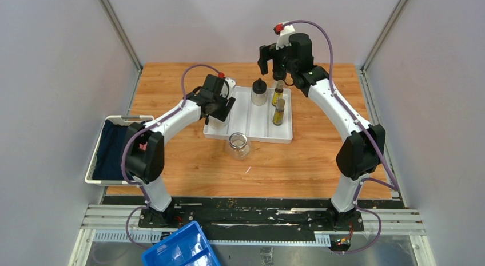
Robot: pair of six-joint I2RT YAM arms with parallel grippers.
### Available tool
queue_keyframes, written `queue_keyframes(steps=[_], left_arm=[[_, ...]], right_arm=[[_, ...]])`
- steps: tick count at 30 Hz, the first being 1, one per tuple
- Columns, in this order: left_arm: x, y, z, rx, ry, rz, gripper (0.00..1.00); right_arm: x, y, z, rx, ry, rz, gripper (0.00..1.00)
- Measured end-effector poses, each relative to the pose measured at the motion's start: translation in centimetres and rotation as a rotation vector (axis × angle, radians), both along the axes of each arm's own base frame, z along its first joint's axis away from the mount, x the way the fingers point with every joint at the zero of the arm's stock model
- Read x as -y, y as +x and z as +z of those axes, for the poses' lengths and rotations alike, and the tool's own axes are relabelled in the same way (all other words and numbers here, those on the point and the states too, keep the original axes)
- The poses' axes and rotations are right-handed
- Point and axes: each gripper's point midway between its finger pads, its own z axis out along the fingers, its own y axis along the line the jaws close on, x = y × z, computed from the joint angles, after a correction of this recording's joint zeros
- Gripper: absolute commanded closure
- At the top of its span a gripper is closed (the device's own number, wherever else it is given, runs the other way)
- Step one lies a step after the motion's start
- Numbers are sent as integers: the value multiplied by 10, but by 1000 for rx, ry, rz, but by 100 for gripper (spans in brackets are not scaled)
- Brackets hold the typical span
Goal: Organize the condiment bottles
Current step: Place the bottle in the storage box.
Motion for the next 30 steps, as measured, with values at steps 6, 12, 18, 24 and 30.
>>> queue_keyframes(steps=[6,12,18,24,30], left_arm=[[2,-5,0,-4,-7,-38,100],[-1,-8,0,-5,-15,-58,99],[-2,-7,-1,0,-21,-56,87],[-4,-5,-2,12,-24,-34,58],[-9,-4,-1,23,-10,1,41]], right_arm=[[-5,-2,7,11,2,10,0],[-13,-6,10,19,-20,26,0],[-13,-8,7,13,-42,31,0],[-12,-8,6,10,-44,31,0],[-15,-9,5,7,-46,35,0]])
